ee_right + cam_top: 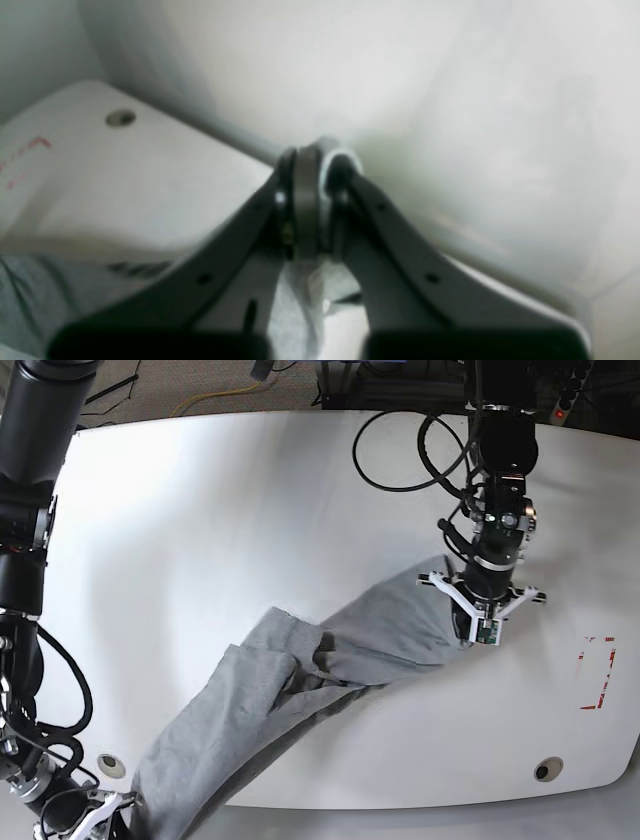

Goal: Fold the T-shirt properly
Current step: 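Lift the shirt with both grippers and stretch it between them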

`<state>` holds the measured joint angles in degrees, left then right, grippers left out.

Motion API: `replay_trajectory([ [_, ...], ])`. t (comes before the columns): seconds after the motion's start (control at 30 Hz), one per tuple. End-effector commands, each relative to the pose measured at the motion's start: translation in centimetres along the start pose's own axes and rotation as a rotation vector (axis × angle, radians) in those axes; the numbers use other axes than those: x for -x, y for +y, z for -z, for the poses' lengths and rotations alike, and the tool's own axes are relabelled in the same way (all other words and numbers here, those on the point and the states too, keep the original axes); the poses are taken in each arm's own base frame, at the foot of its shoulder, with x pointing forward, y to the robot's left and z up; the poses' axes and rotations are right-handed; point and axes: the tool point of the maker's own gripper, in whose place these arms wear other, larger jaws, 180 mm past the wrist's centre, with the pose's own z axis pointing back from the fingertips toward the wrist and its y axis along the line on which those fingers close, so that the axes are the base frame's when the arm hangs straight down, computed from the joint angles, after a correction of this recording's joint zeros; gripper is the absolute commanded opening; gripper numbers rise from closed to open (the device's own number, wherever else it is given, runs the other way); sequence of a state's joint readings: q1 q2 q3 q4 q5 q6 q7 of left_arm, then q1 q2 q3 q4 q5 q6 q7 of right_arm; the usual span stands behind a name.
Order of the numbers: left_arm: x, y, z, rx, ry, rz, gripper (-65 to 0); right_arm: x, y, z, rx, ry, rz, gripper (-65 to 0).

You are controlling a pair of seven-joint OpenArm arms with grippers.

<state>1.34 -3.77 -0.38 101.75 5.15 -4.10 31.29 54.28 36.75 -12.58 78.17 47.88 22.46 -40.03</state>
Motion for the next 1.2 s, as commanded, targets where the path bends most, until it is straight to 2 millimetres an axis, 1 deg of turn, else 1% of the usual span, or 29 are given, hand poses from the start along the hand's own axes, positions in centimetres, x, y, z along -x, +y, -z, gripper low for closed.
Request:
replay_trajectory([
  [0.0, -5.4, 3.0, -0.7, -0.05, -0.109, 0.04, -64.9, -4.9, -1.0, -0.5, 0.019, -0.119, -0.006, -65.0],
  [0.07, -6.9, 5.1, -1.1, -0.099, -0.124, 0.034, -64.9, -5.9, -1.6, -0.6, 0.03, -0.132, -0.002, -65.0],
  [0.1, -8.3, 6.3, -1.3, -0.126, -0.143, 0.033, -64.9, -6.4, -2.0, -0.6, 0.036, -0.14, -0.001, -65.0],
  [0.17, -10.1, 8.0, -1.6, -0.159, -0.16, 0.047, -64.9, -7.2, -2.4, -0.8, 0.045, -0.151, 0.0, -65.0],
  [0.2, -11.0, 9.7, -1.9, -0.188, -0.161, 0.068, -64.9, -7.7, -2.5, -0.8, 0.047, -0.158, -0.001, -65.0],
  [0.27, -12.1, 11.6, -2.2, -0.222, -0.16, 0.086, -64.9, -8.1, -2.6, -0.9, 0.049, -0.166, -0.004, -65.0],
  [0.33, -13.0, 13.4, -2.6, -0.255, -0.162, 0.093, -64.9, -7.9, -2.8, -1.1, 0.054, -0.162, -0.003, -65.0],
  [0.4, -13.2, 13.9, -2.7, -0.265, -0.158, 0.092, -64.9, -7.3, -2.9, -1.0, 0.054, -0.15, 0.002, -65.0],
  [0.47, -12.9, 14.3, -2.9, -0.267, -0.148, 0.12, -64.9, -4.7, -3.3, -1.2, 0.063, -0.099, 0.02, -65.0],
  [0.57, -10.7, 14.3, -3.0, -0.258, -0.094, 0.154, -64.9, -2.0, -2.7, -1.2, 0.053, -0.051, 0.021, -65.0],
  [0.63, -9.2, 14.0, -3.0, -0.244, -0.063, 0.16, -64.9, 0.9, -2.4, -1.5, 0.051, -0.013, 0.048, -65.0],
  [0.67, -8.0, 13.7, -3.0, -0.229, -0.031, 0.179, -64.9, 2.7, -2.3, -1.9, 0.054, 0.007, 0.072, -65.0],
  [0.7, -6.9, 13.4, -3.1, -0.212, -0.005, 0.2, -64.9, 3.9, -2.3, -2.2, 0.058, 0.018, 0.089, -65.0],
  [0.73, -5.8, 13.0, -3.2, -0.193, 0.021, 0.219, -64.9, 5.7, -2.2, -2.6, 0.062, 0.04, 0.108, -65.0],
  [0.77, -5.0, 12.8, -3.3, -0.182, 0.042, 0.232, -64.9, 6.9, -2.1, -2.9, 0.064, 0.059, 0.118, -65.0],
  [0.83, -2.9, 12.4, -3.5, -0.152, 0.094, 0.263, -65.0, 10.0, -1.4, -3.6, 0.063, 0.103, 0.148, -65.0],
  [0.87, -2.2, 12.3, -3.7, -0.143, 0.113, 0.275, -65.0, 11.1, -1.2, -3.8, 0.063, 0.119, 0.16, -65.0],
  [0.97, 0.9, 12.1, -4.6, -0.111, 0.188, 0.318, -65.0, 16.1, -0.5, -5.4, 0.074, 0.198, 0.222, -65.0],
  [1.0, 1.3, 12.1, -4.7, -0.107, 0.196, 0.325, -65.0, 17.1, -0.5, -5.9, 0.08, 0.215, 0.238, -65.0],
  [1.1, 3.5, 11.9, -5.7, -0.081, 0.227, 0.358, -65.0, 21.4, -0.3, -8.1, 0.109, 0.285, 0.298, -65.0],
  [1.17, 4.7, 12.4, -6.5, -0.078, 0.245, 0.374, -65.0, 23.8, -0.1, -9.5, 0.125, 0.326, 0.33, -65.0],
])
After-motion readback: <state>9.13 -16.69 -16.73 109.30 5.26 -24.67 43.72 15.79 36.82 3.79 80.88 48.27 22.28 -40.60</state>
